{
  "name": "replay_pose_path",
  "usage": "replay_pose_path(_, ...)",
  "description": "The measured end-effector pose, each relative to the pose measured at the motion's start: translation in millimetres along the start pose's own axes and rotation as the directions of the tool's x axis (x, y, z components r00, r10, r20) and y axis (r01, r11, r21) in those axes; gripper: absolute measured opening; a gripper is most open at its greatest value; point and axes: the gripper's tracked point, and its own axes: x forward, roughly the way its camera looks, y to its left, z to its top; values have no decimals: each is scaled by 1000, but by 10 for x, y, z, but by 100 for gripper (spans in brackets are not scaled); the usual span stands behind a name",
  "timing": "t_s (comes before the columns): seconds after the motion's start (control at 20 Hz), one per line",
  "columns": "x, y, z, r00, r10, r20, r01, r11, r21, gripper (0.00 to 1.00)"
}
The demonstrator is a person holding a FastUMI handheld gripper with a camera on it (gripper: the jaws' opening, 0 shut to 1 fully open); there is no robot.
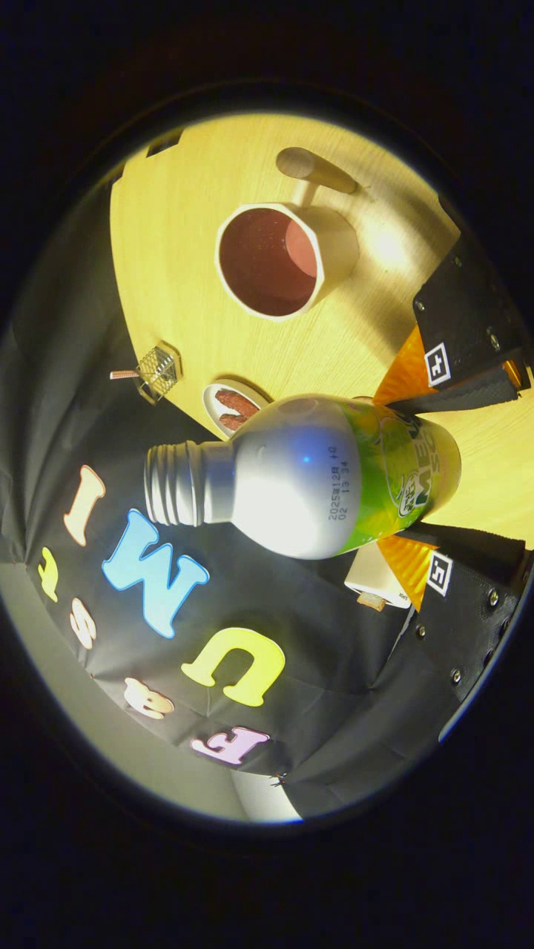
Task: Take the bottle from table, then pour the juice into the cup, finally place the bottle on the coaster
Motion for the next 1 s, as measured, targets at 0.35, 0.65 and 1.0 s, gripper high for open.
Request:
replay_pose_path(0.35,50,-105,-5,1000,6,-17,-3,991,137,66)
replay_pose_path(0.65,44,-190,-1,1000,8,-24,-2,977,211,66)
replay_pose_path(1.0,84,-166,-86,999,17,-32,-4,923,384,66)
